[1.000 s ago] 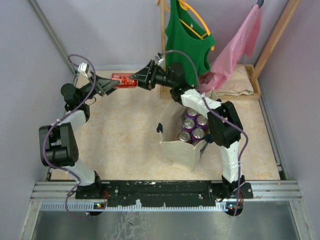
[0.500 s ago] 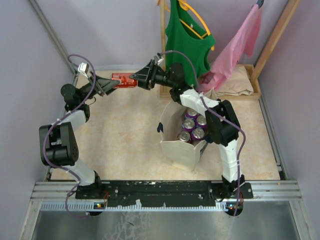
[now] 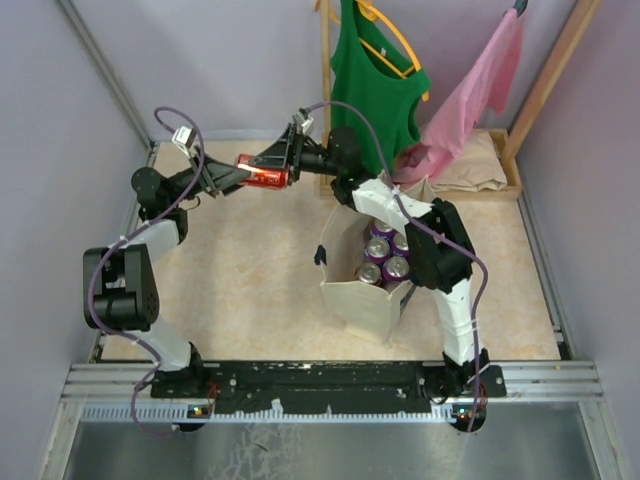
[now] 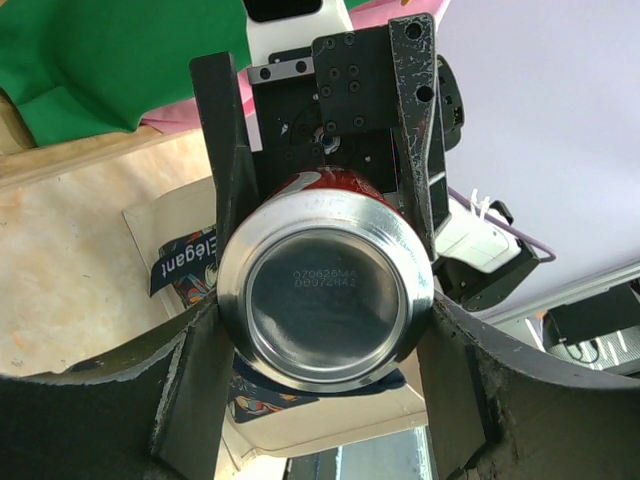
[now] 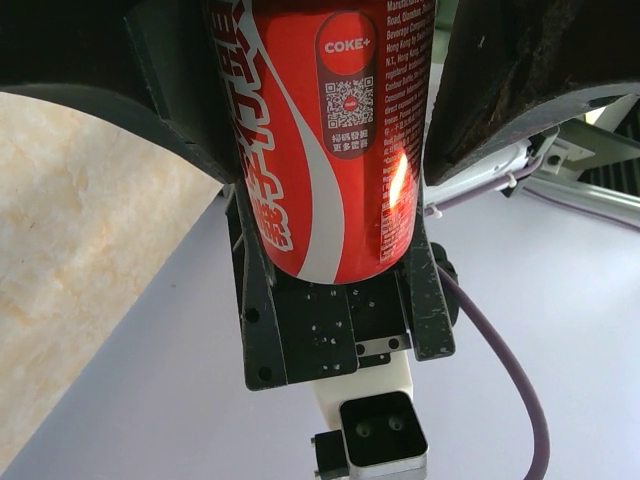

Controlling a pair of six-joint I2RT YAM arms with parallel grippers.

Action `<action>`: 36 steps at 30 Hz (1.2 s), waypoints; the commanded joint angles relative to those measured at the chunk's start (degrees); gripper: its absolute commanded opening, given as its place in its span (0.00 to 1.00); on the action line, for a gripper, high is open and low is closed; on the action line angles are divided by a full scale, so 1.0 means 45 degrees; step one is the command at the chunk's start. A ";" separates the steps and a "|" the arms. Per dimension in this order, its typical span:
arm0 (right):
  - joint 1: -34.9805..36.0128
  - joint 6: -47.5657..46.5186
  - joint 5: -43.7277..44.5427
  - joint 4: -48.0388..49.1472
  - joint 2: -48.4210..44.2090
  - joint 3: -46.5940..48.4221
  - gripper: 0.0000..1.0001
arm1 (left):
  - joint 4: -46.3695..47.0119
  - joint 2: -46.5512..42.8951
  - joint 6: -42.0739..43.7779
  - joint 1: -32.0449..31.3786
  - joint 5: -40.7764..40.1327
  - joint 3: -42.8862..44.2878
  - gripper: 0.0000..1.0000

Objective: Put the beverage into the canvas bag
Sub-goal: Adjust the drink at the center of the board.

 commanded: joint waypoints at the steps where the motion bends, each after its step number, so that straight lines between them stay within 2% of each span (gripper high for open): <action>1: 0.0227 -0.0167 -0.0171 0.0698 -0.0249 0.0345 0.74 | 0.0767 -0.0008 -0.0037 -0.0212 0.0189 0.0394 0.00; 15: -0.0174 -0.0638 0.0401 0.0573 -0.1307 -0.1632 0.77 | 0.0603 0.0228 0.0179 0.0420 0.0031 0.0998 0.00; 33: -0.0342 -0.0503 0.0697 0.0864 -0.1376 -0.2148 0.78 | 0.0625 0.0309 0.0163 0.0726 -0.0079 0.1032 0.00; 36: -0.0342 -0.0390 0.0706 0.0994 -0.1323 -0.2143 0.74 | 0.0608 0.0329 0.0161 0.0727 -0.0081 0.1005 0.00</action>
